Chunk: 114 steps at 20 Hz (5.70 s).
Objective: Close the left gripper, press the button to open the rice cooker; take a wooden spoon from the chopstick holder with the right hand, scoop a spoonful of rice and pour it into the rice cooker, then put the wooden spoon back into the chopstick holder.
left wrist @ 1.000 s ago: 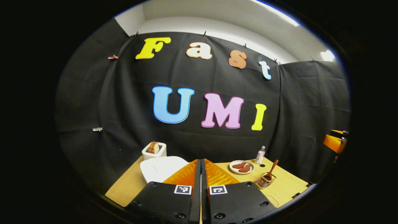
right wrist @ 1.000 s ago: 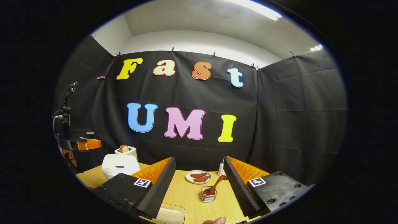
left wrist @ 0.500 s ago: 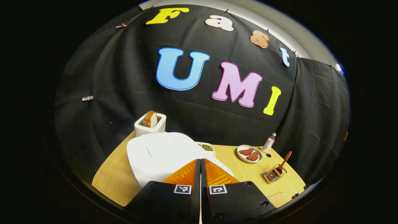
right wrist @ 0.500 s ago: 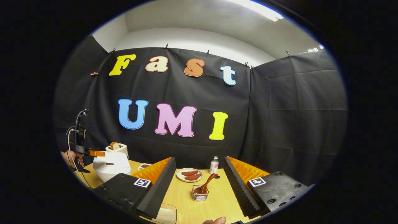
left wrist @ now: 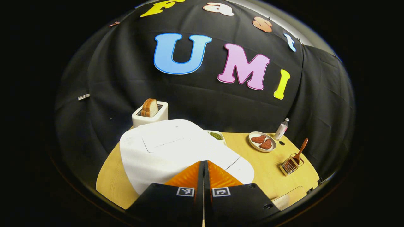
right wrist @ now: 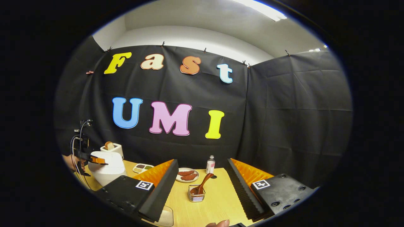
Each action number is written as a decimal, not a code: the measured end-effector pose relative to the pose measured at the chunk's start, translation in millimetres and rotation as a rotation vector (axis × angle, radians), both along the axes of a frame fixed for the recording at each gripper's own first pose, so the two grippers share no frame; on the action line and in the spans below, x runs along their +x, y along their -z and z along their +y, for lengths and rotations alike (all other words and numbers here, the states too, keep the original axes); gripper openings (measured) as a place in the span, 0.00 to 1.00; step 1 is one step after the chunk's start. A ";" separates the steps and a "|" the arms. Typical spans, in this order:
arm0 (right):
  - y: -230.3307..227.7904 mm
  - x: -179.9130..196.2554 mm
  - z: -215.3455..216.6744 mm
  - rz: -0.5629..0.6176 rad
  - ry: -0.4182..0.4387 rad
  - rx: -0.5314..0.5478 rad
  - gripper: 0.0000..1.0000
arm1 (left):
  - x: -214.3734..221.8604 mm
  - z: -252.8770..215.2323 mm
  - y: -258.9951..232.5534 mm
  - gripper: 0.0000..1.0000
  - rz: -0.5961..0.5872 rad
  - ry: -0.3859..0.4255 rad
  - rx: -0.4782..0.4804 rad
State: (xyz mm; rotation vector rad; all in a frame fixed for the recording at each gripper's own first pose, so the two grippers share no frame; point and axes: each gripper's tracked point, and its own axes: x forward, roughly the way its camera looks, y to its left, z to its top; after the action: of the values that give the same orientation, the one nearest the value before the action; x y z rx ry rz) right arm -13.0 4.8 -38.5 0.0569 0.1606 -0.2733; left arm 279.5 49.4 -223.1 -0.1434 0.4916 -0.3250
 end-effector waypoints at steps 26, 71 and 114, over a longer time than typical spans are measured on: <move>10.0 -21.7 -8.7 0.019 0.007 0.071 0.98 | 5.6 22.2 -136.1 0.06 -0.366 -0.125 0.089; 351.4 202.2 -12.8 0.325 -0.334 0.597 0.23 | -238.3 -62.9 -73.2 0.95 -0.215 -0.348 0.163; 240.1 -9.0 199.3 0.533 -0.503 0.136 0.08 | -227.1 28.6 -100.8 0.95 -0.299 -0.128 -0.007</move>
State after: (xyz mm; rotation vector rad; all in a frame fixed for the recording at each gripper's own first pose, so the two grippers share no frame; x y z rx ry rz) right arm -22.0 204.1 -278.6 0.0752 0.7114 0.2332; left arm 52.4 78.0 -122.3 -0.1296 0.1842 -0.2183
